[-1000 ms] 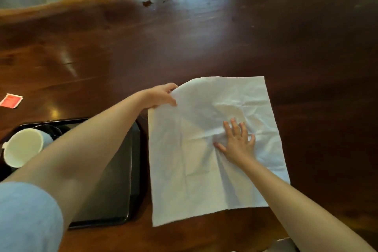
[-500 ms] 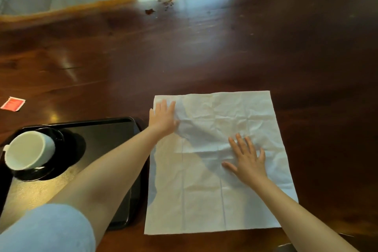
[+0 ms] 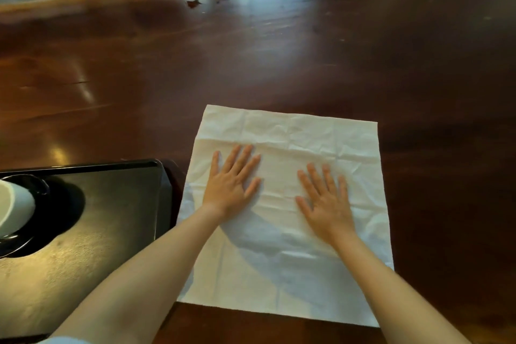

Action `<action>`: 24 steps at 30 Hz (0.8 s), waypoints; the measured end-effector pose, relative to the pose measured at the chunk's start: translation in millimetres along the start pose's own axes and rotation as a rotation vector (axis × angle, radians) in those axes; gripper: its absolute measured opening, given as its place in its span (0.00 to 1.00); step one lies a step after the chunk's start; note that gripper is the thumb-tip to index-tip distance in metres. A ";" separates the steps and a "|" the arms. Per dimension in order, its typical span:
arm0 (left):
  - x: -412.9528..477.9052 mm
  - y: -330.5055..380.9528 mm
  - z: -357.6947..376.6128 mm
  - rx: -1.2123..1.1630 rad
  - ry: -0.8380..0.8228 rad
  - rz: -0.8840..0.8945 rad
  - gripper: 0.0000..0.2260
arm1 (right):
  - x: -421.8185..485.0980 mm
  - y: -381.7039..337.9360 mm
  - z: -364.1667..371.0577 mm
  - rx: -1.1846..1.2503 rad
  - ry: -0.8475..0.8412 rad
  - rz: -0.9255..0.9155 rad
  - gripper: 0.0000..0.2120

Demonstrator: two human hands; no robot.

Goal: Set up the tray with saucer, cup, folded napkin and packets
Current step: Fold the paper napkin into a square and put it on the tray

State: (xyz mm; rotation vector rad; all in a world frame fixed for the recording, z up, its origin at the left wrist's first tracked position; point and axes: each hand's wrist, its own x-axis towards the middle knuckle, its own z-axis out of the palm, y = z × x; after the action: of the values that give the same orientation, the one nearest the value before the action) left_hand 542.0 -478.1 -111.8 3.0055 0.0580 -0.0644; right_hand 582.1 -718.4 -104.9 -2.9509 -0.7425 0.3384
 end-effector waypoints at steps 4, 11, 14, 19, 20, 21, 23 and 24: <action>20.0 -6.8 -1.0 0.025 -0.012 0.054 0.26 | 7.3 53.3 -4.0 0.009 0.016 0.155 0.28; 41.3 7.1 -15.0 0.096 -0.123 0.004 0.25 | -26.1 72.1 -4.9 0.041 0.038 0.411 0.29; -3.2 55.3 -9.5 -0.010 -0.073 -0.165 0.26 | -45.7 54.4 -3.2 0.115 0.084 0.600 0.30; -81.1 97.2 7.3 -0.117 -0.111 -0.154 0.28 | -77.2 29.5 -6.4 0.184 0.047 0.782 0.31; -73.4 89.9 6.3 -0.089 -0.076 -0.107 0.28 | -85.6 24.2 -6.7 0.177 0.020 0.800 0.32; -61.4 79.8 4.8 -0.057 -0.058 -0.048 0.27 | -93.4 19.8 -6.8 0.156 -0.009 0.804 0.33; -29.3 51.1 0.6 -0.024 -0.084 0.086 0.27 | -104.7 12.1 -6.2 0.108 -0.043 0.738 0.34; -12.1 32.8 -2.1 -0.014 -0.118 0.157 0.27 | -107.9 7.3 -6.4 0.089 -0.049 0.667 0.34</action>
State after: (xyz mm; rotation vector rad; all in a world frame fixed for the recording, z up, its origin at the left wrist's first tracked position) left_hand 531.3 -510.7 -104.7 2.9731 -0.1877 -0.2234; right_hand 494.3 -776.3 -78.7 -3.0182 0.2772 0.4628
